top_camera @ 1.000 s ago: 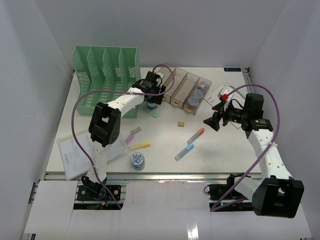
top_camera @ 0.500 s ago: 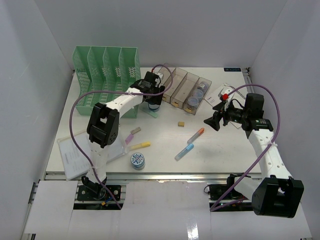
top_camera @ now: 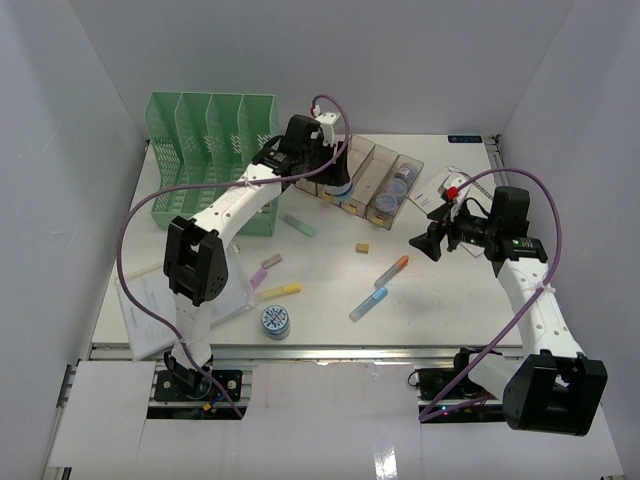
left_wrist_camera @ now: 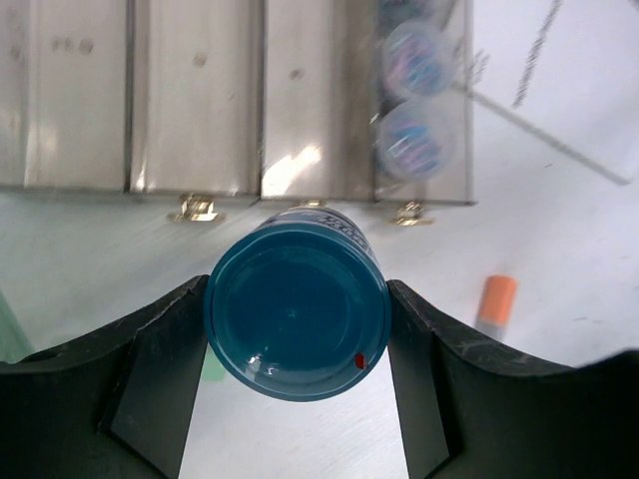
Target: Organize the desk
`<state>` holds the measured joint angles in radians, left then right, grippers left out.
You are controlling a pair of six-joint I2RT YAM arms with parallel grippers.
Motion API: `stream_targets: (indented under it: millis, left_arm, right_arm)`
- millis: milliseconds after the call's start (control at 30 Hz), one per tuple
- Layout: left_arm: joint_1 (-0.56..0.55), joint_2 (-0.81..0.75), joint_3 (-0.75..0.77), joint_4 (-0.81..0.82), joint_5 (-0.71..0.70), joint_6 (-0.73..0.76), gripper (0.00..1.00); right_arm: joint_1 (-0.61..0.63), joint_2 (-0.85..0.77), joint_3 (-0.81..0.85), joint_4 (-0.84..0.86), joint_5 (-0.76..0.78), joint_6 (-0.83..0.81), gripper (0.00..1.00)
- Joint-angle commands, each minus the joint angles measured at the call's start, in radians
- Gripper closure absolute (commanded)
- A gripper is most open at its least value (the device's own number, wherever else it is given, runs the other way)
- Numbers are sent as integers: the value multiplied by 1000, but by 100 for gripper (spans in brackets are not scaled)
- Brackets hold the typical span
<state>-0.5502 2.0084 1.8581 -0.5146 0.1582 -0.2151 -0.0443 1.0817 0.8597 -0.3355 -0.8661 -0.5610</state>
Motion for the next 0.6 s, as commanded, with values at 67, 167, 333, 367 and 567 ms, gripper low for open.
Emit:
stream_targets:
  millis: [67,167,333,367,567]
  left_arm:
    - [-5,117,261,77,89,-83,97]
    - [-5,203,386,94,87,-105,97]
    - [-7,246,401,205,85,-137,97]
    - [-6,250,393,236,85,-141,97]
    - [-5,304,385,357,89,-159,97]
  right_arm:
    - [-14,-2,-2,18,-19,-5,10]
    - [-17,-1,-2,18,-29,-1,10]
    - [-21,-5,-1,18,-31,1,10]
    - [-22,-5,-1,18,-31,1,10]
    - [-31,-5,1,18,-36,4,10]
